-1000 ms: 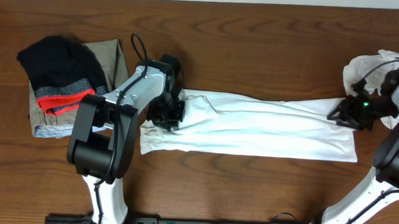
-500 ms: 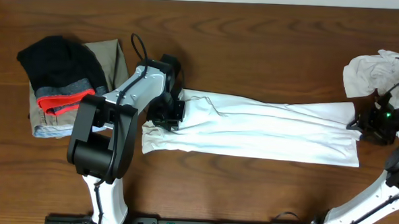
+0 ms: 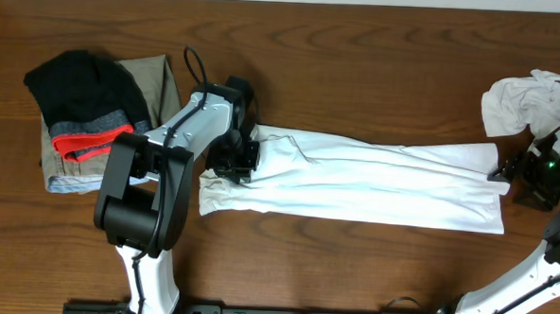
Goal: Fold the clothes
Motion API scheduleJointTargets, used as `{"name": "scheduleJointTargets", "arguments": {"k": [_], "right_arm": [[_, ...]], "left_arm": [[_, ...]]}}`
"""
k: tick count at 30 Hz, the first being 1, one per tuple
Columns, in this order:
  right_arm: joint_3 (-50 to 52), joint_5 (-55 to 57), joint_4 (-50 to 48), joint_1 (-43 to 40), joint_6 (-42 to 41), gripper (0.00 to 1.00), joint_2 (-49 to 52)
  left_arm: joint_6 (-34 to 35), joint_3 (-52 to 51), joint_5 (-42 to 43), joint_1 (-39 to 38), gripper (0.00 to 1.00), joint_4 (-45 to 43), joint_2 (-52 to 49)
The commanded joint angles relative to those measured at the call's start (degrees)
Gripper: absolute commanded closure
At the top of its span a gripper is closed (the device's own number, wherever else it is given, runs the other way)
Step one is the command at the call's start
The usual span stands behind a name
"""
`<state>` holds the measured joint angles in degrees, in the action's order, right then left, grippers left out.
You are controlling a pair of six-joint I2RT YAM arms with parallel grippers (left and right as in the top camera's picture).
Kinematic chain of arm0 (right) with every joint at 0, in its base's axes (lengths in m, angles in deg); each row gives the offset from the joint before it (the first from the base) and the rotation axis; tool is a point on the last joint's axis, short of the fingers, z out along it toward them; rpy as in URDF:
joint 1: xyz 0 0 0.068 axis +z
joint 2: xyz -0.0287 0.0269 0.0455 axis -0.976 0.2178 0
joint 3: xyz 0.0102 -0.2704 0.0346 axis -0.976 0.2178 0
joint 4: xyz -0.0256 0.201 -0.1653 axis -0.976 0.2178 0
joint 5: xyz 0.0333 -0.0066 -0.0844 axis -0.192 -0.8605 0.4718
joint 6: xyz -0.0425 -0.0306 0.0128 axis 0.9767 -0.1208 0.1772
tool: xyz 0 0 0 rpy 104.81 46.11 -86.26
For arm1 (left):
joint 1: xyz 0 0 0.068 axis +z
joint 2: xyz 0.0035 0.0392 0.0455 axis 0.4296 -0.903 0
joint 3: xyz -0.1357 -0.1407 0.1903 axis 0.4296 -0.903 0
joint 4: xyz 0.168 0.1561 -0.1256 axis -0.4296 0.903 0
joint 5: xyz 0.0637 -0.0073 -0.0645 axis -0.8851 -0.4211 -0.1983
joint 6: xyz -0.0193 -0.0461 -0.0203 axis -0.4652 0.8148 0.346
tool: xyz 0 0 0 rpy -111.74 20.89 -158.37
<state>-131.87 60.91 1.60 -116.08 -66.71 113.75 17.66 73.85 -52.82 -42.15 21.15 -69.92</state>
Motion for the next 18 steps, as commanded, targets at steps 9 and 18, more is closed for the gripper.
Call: {"name": "scheduleJointTargets", "arguments": {"k": [9, 18], "right_arm": [[5.9, -0.9, -3.0, 5.9, 0.3, 0.24, 0.6], [6.8, -0.7, -3.1, 8.0, 0.9, 0.38, 0.6]], "left_arm": [[0.3, -0.4, -1.2, 0.4, 0.76, 0.2, -0.8], [0.3, -0.4, -1.2, 0.4, 0.76, 0.3, -0.8]]}}
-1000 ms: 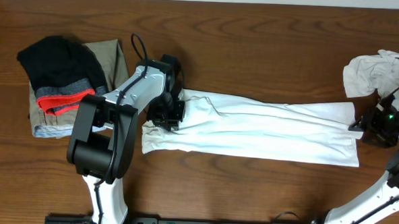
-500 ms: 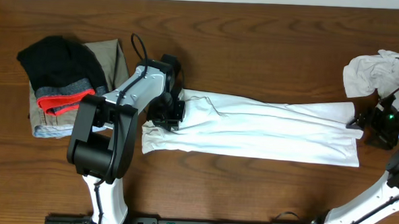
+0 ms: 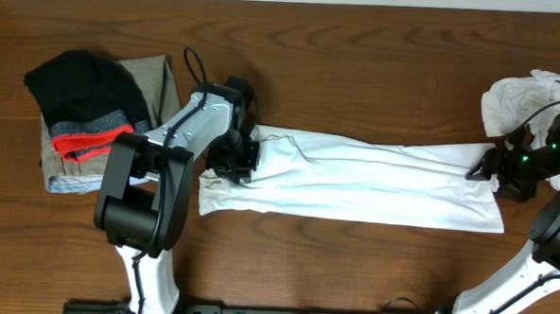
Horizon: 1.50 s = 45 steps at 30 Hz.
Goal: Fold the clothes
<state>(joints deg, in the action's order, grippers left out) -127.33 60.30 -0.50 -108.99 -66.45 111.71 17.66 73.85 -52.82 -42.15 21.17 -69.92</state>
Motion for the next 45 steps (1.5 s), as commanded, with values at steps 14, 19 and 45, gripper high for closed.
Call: {"name": "scheduleJointTargets", "arguments": {"k": [14, 19, 45], "right_arm": [[2.3, 1.4, -2.3, 0.6, -1.1, 0.99, 2.6], [-0.2, 1.2, -1.8, 0.2, -3.4, 0.99, 1.7], [-21.6, 8.1, 22.2, 13.4, -8.7, 0.99, -2.4]], "left_arm": [[0.3, -0.4, -1.1, 0.4, 0.76, 0.3, -0.8], [-1.5, 1.6, -1.1, 0.4, 0.89, 1.7, -0.2], [-1.2, 5.3, -1.1, 0.3, 0.87, 0.7, 10.3]]}}
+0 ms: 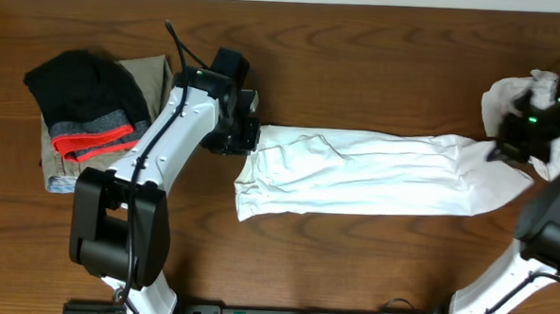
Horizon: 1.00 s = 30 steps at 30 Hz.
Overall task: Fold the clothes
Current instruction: 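Fold the shirt's right end leftward with the right gripper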
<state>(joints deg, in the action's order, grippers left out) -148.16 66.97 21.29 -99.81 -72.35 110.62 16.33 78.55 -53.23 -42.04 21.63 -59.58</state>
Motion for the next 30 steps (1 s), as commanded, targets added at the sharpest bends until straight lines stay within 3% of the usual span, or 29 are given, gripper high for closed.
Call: {"name": "scheduleJointTargets", "arguments": {"k": [1, 14, 22, 26, 30], "right_arm": [[-0.7, 1.8, 0.3, 5.9, -3.8, 0.99, -1.3], [-0.7, 6.2, 0.3, 27.4, -11.1, 0.99, -1.2], [-0.5, 6.8, 0.4, 36.3, -12.8, 0.99, -1.1], [-0.5, 6.7, 0.5, 39.5, -12.8, 0.70, -1.1], [-0.5, 7.0, 0.8, 41.0, -12.3, 0.66, -1.1]], "left_arm": [[0.1, 0.6, -0.7, 0.2, 0.87, 0.3, 0.0], [0.1, 0.6, -0.7, 0.2, 0.87, 0.3, 0.0], [0.1, 0.6, -0.7, 0.2, 0.87, 0.3, 0.0], [0.1, 0.6, -0.7, 0.2, 0.87, 0.3, 0.0], [0.1, 0.6, -0.7, 0.2, 0.87, 0.3, 0.0]]}}
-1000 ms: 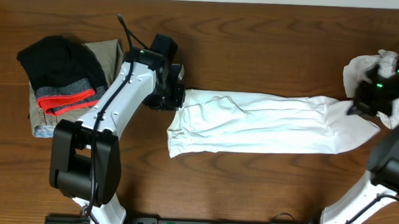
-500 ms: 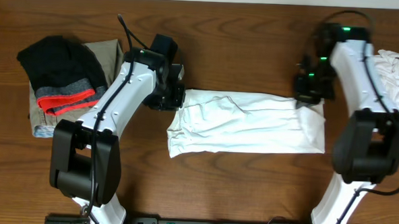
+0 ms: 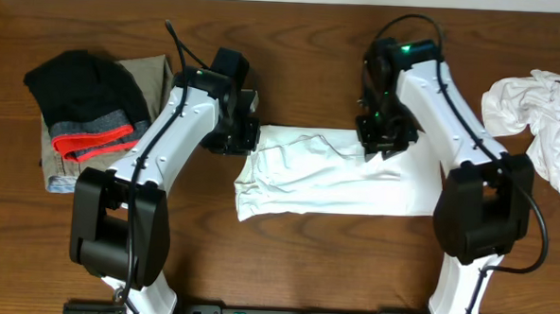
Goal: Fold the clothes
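A long white garment (image 3: 326, 183) lies across the middle of the table, its right part doubled back over itself toward the left. My left gripper (image 3: 250, 137) sits at the garment's upper left corner, shut on the cloth edge. My right gripper (image 3: 383, 143) hangs over the garment's upper edge near the middle, shut on the end it has carried over. The fold's right edge lies near the right arm's lower link.
A stack of folded clothes (image 3: 87, 120) in black, grey with a red band, and khaki sits at the far left. A crumpled white pile (image 3: 538, 107) lies at the right edge. Both arm bases stand at the table's front.
My right gripper has moved from the far right to the garment's middle with the right end in it, so the garment is doubled over and shorter. The left gripper and left corner have not moved.
The garment lay stretched out, my left gripper on its left end and the right gripper beside its right end. Then the right gripper closed in on that end. Later both ends were held and shifted right and back. Now the right end is folded over leftward.
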Motion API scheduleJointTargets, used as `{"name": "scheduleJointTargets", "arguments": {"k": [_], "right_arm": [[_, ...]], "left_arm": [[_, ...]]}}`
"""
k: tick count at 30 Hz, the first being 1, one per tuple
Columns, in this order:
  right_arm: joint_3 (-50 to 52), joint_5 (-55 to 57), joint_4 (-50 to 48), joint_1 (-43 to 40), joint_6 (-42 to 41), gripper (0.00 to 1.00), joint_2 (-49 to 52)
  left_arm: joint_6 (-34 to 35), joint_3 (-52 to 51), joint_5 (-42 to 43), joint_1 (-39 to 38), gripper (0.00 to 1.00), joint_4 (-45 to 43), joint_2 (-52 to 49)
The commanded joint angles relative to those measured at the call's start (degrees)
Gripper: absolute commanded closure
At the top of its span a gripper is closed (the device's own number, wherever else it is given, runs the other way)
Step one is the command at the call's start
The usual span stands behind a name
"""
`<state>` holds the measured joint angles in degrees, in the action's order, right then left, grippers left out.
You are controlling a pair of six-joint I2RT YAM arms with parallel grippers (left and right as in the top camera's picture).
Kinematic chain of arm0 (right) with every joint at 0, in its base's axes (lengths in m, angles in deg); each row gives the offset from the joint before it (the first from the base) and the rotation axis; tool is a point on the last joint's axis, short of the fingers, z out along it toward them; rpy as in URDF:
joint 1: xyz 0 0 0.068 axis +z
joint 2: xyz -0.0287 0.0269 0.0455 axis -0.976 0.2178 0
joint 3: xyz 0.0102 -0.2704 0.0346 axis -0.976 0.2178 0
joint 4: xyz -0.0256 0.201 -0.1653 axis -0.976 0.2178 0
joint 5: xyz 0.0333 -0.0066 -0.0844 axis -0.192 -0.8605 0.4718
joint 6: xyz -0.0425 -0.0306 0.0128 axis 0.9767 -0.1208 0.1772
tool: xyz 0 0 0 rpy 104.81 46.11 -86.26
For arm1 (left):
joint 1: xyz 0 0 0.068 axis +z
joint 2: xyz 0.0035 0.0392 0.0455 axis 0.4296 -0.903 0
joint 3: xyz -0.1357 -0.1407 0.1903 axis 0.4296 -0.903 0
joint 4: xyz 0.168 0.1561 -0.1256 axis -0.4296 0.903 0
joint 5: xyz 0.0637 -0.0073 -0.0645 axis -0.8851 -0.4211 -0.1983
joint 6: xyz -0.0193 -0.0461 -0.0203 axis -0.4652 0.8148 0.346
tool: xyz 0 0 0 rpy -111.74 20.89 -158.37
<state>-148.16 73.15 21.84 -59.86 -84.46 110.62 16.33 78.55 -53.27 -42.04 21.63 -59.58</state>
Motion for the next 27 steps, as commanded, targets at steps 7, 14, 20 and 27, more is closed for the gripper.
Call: {"name": "scheduleJointTargets", "arguments": {"k": [7, 14, 20, 27], "right_arm": [[-0.5, 8.5, 1.0, -0.7, -2.0, 0.71, -1.1], [-0.5, 9.1, 0.9, -3.8, -1.9, 0.69, -1.1], [-0.4, 8.9, -0.2, -3.4, -1.9, 0.80, -0.7], [3.3, 8.9, -5.2, -3.3, -2.0, 0.89, 0.0]], "left_arm": [[0.1, 0.6, -0.7, 0.2, 0.87, 0.3, 0.0], [0.1, 0.6, -0.7, 0.2, 0.86, 0.2, 0.0], [0.1, 0.6, -0.7, 0.2, 0.86, 0.3, 0.0], [0.1, 0.6, -0.7, 0.2, 0.86, 0.3, 0.0]]}}
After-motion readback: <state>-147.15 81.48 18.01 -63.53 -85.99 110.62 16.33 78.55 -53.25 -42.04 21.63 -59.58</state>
